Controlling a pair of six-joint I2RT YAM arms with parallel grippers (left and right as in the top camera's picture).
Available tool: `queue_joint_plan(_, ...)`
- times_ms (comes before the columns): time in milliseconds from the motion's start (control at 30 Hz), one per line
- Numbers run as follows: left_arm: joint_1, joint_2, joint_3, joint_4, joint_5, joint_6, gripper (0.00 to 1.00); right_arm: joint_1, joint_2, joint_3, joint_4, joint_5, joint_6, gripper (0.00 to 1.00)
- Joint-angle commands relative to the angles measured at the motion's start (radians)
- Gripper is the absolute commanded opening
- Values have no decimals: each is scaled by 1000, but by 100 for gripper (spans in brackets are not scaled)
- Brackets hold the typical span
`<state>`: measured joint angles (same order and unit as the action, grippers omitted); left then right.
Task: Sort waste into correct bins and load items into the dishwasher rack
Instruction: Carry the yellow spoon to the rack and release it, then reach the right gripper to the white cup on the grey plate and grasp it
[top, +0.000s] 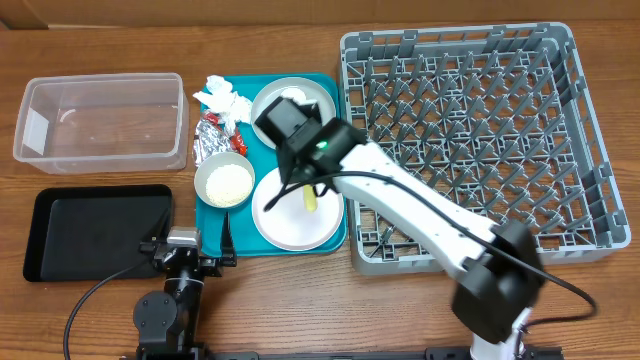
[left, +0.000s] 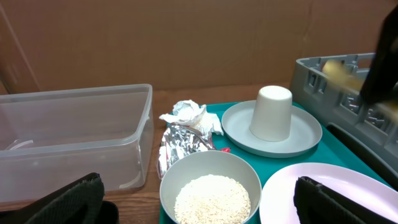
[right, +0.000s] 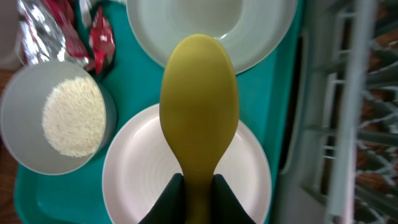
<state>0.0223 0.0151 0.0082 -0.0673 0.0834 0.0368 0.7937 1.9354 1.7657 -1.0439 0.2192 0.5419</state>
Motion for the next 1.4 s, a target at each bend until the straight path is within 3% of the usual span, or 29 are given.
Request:
queue_joint_plan(0,11,-11,-3,-2,11,12,100,-81,-81,32,-19,65,-54,9)
queue_joint_plan(200,11,-11,-3,-2,11,12,100,-206,-76,-3,-22,64,-158,9)
queue_joint_plan(433,11,-11,-3,-2,11,12,100,-285,-76,-177,99,-42,-250,11)
queue_joint_plan(467,11,-11,-3,-2,11,12,100,-285,-76,-186,100,-41,-267,20)
queue_joint_plan(500,11,-11,-3,-2,11,12,100,-285,-76,-187,97,-54,-299,38)
queue_joint_plan(533,11,-11,-3,-2,11,12,100,-283,-82,-182,92,-74,-324,43)
queue_joint_plan(833,11,-11,-3,-2,11,12,100,-177,-180,-86,123,-239,-340,53)
queue_joint_plan(900,11,-11,-3,-2,11,12,100,-142,-178,-87,146,-288,-333,70)
queue_joint_plan(933,11,-11,-3,-2,11,12,100,-124,-175,-87,157,-334,-333,89)
queue_joint_plan(967,11,-11,-3,-2,11,12,100,-111,-173,-87,158,-358,-333,97)
queue_joint_plan(1033,11,-11,-3,-2,11,12,100,-82,-168,-93,169,-365,-334,89)
queue_joint_plan(1167,11,-11,-3,-2,11,12,100,-84,-163,-61,206,-391,-350,93)
queue_joint_plan(1367,11,-11,-3,-2,11,12,100,-120,-78,160,150,-404,-375,92)
